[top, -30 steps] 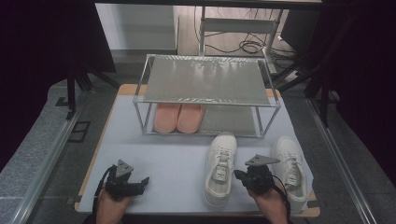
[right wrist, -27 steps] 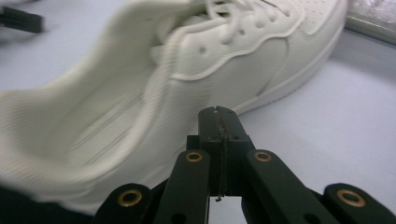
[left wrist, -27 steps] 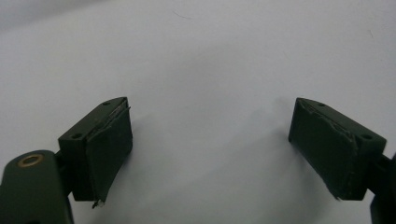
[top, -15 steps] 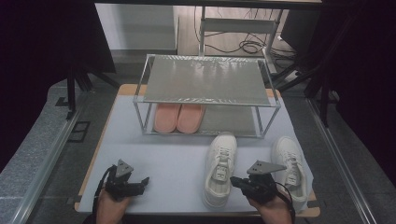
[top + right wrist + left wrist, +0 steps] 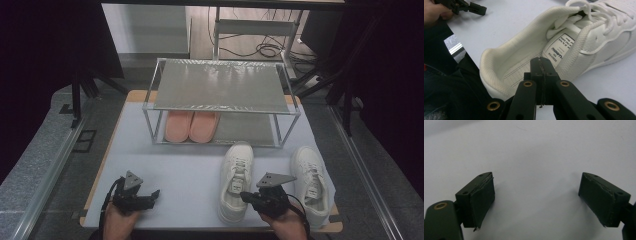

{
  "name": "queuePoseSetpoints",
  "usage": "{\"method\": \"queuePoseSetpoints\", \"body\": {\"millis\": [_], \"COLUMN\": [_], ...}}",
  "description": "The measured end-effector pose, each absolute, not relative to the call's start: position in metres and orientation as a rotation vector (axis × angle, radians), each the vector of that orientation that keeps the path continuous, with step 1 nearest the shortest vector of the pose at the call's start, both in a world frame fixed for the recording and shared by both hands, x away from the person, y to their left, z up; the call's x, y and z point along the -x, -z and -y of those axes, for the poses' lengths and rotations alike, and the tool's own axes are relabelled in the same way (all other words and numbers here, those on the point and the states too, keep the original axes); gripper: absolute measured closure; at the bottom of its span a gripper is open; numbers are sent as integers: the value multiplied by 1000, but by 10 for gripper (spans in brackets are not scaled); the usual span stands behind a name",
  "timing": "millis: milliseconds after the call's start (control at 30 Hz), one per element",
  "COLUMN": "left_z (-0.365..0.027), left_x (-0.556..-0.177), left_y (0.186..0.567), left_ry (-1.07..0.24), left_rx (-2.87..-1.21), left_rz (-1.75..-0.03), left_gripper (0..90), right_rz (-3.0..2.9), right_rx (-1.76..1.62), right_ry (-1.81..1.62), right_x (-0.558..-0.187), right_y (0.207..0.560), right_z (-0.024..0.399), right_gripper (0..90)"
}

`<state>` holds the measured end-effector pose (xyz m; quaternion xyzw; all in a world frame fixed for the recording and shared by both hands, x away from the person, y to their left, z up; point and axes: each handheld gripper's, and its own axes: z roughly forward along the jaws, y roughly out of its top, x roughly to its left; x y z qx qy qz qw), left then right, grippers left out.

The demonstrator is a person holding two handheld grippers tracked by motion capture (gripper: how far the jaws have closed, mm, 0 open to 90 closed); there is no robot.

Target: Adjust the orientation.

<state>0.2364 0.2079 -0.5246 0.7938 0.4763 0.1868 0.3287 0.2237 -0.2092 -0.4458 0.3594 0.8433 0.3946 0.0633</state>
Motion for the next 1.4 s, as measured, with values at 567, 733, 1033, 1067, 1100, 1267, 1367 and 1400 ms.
{"method": "queuePoseSetpoints", "body": {"millis": [567, 733, 1033, 1067, 1100, 1267, 1367, 1400], "left_z": [-208, -208, -208, -208, -208, -208, -208, -208], "left_x": [-236, -237, -237, -237, -237, -237, -237, -237], "left_y": [525, 525, 525, 525, 525, 525, 525, 525], "left_ry": [-488, -487, -487, -487, -487, -487, -487, -487], "left_rx": [-2077, -2078, -2077, -2076, -2076, -2076, -2076, -2077], "left_rz": [-1247, -1247, -1247, -1247, -1247, -1247, -1247, -1247], "left_gripper": [136, 136, 136, 136, 136, 136, 136, 136], "right_rz": [-2489, -2479, -2503, -2503, -2501, -2479, -2459, -2453], "right_rx": [-1174, -1209, -1194, -1193, -1192, -1192, -1209, -1215], "right_ry": [-1038, -1002, -957, -962, -962, -957, -945, -933], "right_x": [-246, -256, -257, -257, -256, -251, -249, -249], "right_y": [444, 442, 438, 438, 437, 428, 424, 423], "right_z": [237, 247, 243, 243, 243, 248, 252, 254], "right_gripper": [900, 900, 881, 878, 874, 827, 769, 744]}}
